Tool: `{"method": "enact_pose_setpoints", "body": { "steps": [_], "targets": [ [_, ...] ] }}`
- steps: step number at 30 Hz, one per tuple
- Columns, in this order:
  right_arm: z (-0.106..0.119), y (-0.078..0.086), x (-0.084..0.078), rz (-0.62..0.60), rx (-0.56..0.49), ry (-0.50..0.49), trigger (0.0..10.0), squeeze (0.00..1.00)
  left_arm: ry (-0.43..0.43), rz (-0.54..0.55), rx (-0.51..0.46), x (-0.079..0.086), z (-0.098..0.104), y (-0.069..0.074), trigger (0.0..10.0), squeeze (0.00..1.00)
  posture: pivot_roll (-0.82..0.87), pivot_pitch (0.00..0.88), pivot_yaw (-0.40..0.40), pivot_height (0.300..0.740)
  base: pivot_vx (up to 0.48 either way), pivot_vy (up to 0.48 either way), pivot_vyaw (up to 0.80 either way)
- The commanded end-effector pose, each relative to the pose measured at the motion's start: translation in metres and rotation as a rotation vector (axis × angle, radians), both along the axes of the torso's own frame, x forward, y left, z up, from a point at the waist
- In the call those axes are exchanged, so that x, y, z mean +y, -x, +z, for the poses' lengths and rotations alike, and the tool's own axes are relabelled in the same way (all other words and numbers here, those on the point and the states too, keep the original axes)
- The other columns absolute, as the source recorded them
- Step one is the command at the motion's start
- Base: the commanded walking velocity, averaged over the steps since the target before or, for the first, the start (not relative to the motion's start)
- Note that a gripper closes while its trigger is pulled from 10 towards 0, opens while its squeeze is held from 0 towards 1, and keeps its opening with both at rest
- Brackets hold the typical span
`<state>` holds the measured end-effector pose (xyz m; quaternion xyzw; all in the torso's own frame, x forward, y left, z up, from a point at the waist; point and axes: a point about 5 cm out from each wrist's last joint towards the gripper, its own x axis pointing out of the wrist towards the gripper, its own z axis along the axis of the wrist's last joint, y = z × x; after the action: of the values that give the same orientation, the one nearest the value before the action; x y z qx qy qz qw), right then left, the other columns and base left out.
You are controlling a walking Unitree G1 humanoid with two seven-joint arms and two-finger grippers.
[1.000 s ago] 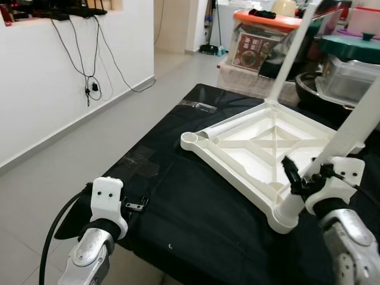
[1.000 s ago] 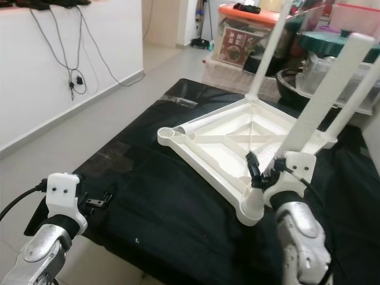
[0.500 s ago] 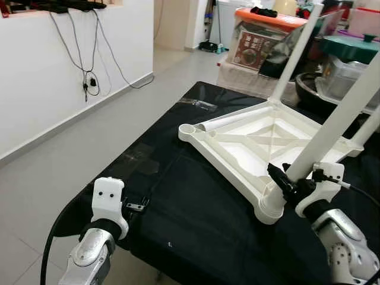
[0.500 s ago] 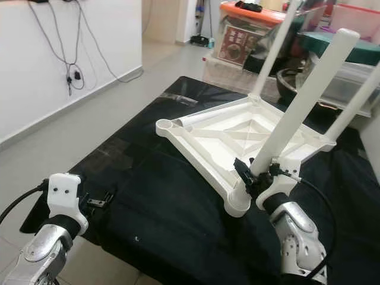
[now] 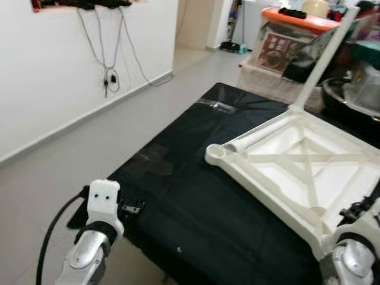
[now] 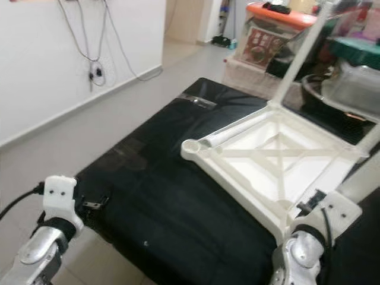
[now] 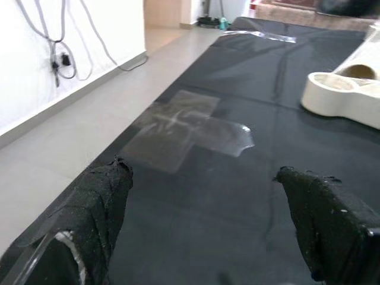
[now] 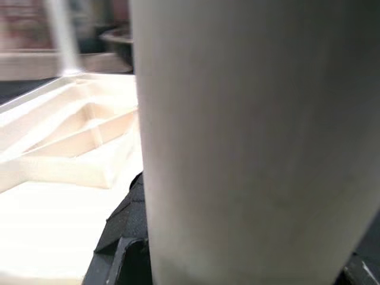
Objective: Building children table
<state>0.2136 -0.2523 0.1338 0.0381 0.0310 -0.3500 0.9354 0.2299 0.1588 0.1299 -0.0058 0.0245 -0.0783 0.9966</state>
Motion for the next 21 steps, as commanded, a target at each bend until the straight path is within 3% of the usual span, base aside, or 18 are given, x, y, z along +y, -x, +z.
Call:
{"method": "enact_pose_setpoints", "body": {
  "steps": [1, 6, 7, 9, 10, 12, 13, 14, 15, 17, 19, 20, 21],
  "targets": [
    [-0.012, -0.009, 0.023, 0.147, 0.040, -0.055, 10.0, 1.00, 0.000, -0.020, 0.008, -0.002, -0.002, 0.001, 10.0, 0.00, 0.18, 0.000, -0.103, 0.740, 0.000, 0.000, 0.00],
    [0.015, -0.030, 0.024, 0.278, -0.065, -0.051, 10.0, 1.00, 0.003, -0.017, 0.006, -0.002, -0.002, 0.001, 10.0, 0.00, 0.19, 0.000, -0.123, 0.740, 0.000, 0.000, 0.00],
    [0.025, -0.037, 0.027, 0.360, -0.120, -0.073, 10.0, 0.00, 0.007, -0.012, 0.006, -0.002, -0.002, 0.000, 10.0, 0.00, 0.19, 0.000, -0.127, 0.740, 0.000, 0.000, 0.00],
    [0.037, -0.044, 0.031, 0.492, -0.188, -0.103, 10.0, 0.00, 0.011, -0.007, 0.005, -0.003, -0.002, 0.000, 10.0, 0.00, 0.19, 0.000, -0.128, 0.740, 0.000, 0.000, 0.00],
    [0.037, -0.044, 0.031, 0.492, -0.188, -0.103, 10.0, 0.00, 0.011, -0.007, 0.005, -0.003, -0.002, 0.000, 10.0, 0.00, 0.19, 0.000, -0.128, 0.740, 0.000, 0.000, 0.00],
    [0.052, -0.041, 0.039, 0.837, -0.252, -0.074, 10.0, 0.00, 0.012, -0.013, 0.002, -0.004, -0.002, 0.000, 10.0, 0.00, 0.19, 0.000, -0.132, 0.740, 0.000, 0.000, 0.00],
    [0.052, -0.041, 0.039, 0.837, -0.252, -0.074, 10.0, 0.00, 0.012, -0.013, 0.002, -0.004, -0.002, 0.000, 10.0, 0.00, 0.19, 0.000, -0.132, 0.740, 0.000, 0.000, 0.00],
    [0.056, -0.038, 0.042, 0.963, -0.262, -0.070, 10.0, 0.00, 0.012, -0.015, 0.002, -0.005, -0.002, 0.000, 10.0, 0.00, 0.19, 0.000, -0.134, 0.740, 0.000, 0.000, 0.00],
    [0.056, -0.038, 0.042, 0.963, -0.262, -0.070, 10.0, 0.00, 0.012, -0.015, 0.002, -0.005, -0.002, 0.000, 10.0, 0.00, 0.19, 0.000, -0.134, 0.740, 0.000, 0.000, 0.00],
    [0.047, -0.032, 0.055, 1.225, -0.219, -0.070, 10.0, 0.00, 0.017, -0.016, 0.000, -0.008, -0.001, -0.001, 10.0, 0.00, 0.21, 0.000, -0.142, 0.740, 0.000, 0.000, 0.00],
    [0.036, -0.036, 0.071, 1.331, -0.207, -0.143, 9.8, 0.00, 0.019, -0.016, -0.004, -0.010, 0.000, -0.001, 10.0, 0.00, 0.22, 0.000, -0.148, 0.740, 0.000, 0.000, 0.00],
    [0.037, -0.039, 0.080, 1.361, -0.229, -0.181, 8.1, 0.00, 0.018, -0.012, -0.007, -0.009, 0.000, 0.000, 10.0, 0.00, 0.22, 0.000, -0.156, 0.740, 0.000, 0.000, 0.00],
    [0.037, -0.039, 0.080, 1.361, -0.229, -0.181, 8.1, 0.00, 0.018, -0.012, -0.007, -0.009, 0.000, 0.000, 10.0, 0.00, 0.22, 0.000, -0.156, 0.740, 0.000, 0.000, 0.00]
  ]
}}
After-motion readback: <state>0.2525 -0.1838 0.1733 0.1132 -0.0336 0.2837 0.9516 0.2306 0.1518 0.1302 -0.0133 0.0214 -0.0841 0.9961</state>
